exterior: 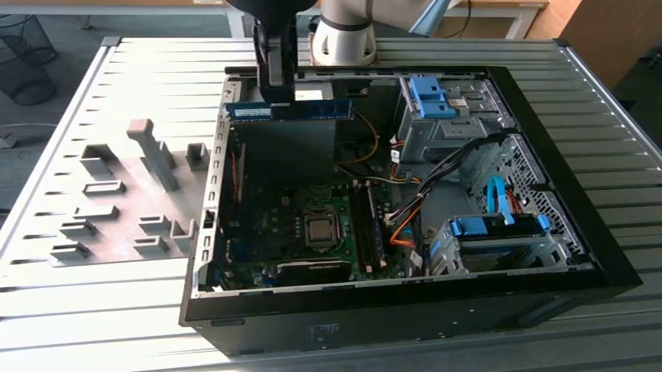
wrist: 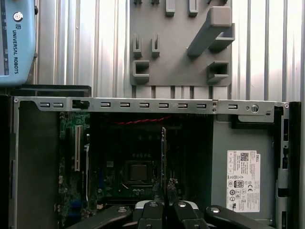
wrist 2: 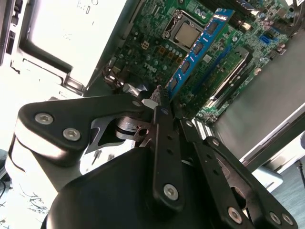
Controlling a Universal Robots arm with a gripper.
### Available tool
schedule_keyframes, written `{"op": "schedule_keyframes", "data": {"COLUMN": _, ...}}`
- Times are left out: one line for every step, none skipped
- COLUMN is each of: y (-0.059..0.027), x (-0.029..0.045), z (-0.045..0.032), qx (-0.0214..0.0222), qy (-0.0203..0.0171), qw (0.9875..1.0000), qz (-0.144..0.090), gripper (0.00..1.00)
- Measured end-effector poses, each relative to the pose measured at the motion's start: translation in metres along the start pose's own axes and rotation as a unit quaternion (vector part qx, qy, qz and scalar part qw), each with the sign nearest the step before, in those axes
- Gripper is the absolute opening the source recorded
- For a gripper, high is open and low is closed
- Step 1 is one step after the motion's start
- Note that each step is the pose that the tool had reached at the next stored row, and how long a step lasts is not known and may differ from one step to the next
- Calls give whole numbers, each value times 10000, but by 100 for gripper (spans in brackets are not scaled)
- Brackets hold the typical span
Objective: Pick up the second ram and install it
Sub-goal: 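Pick up the second ram and move it above second insertion slot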
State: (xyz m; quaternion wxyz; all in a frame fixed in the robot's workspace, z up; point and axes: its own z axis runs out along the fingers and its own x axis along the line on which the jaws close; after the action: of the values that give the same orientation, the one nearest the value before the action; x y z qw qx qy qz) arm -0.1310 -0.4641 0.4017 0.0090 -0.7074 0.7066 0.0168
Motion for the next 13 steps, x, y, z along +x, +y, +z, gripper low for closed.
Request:
{"op": "schedule_keyframes", "data": {"y": -11, "x": 0, "z": 0, "qx": 0, "qy": 0, "qw": 10000, "qz": 0, "gripper": 14}}
{"op": "schedule_keyframes", "data": {"y": -22, "x": 0, "z": 0, "qx": 0, "qy": 0, "qw": 10000, "qz": 0, "gripper": 14}}
{"op": "schedule_keyframes", "data": {"y": -32, "x": 0, "z": 0, "qx": 0, "qy": 0, "qw": 10000, "qz": 0, "gripper": 14}}
{"op": "schedule_keyframes", "data": {"y": -46, "x": 0, "z": 0, "qx": 0, "qy": 0, "qw": 10000, "qz": 0, "gripper": 14}}
{"op": "schedule_keyframes", "data": {"y": -61, "x": 0, "z": -1, "qx": 0, "qy": 0, "qw": 10000, "qz": 0, "gripper": 14}}
{"op": "schedule_keyframes", "data": {"y": -76, "x": 0, "z": -1, "qx": 0, "qy": 0, "qw": 10000, "qz": 0, "gripper": 14}}
{"op": "schedule_keyframes", "data": {"y": -90, "x": 0, "z": -1, "qx": 0, "qy": 0, "qw": 10000, "qz": 0, "gripper": 14}}
{"op": "schedule_keyframes", "data": {"y": -104, "x": 0, "z": -1, "qx": 0, "qy": 0, "qw": 10000, "qz": 0, "gripper": 14}}
{"op": "schedule_keyframes", "data": {"y": -118, "x": 0, "z": -1, "qx": 0, "qy": 0, "qw": 10000, "qz": 0, "gripper": 14}}
{"op": "schedule_keyframes", "data": {"y": -132, "x": 0, "z": -1, "qx": 0, "qy": 0, "qw": 10000, "qz": 0, "gripper": 14}}
{"op": "schedule_keyframes", "data": {"y": -147, "x": 0, "z": -1, "qx": 0, "qy": 0, "qw": 10000, "qz": 0, "gripper": 14}}
{"op": "schedule_keyframes", "data": {"y": -162, "x": 0, "z": -2, "qx": 0, "qy": 0, "qw": 10000, "qz": 0, "gripper": 14}}
{"op": "schedule_keyframes", "data": {"y": -175, "x": 0, "z": -2, "qx": 0, "qy": 0, "qw": 10000, "qz": 0, "gripper": 14}}
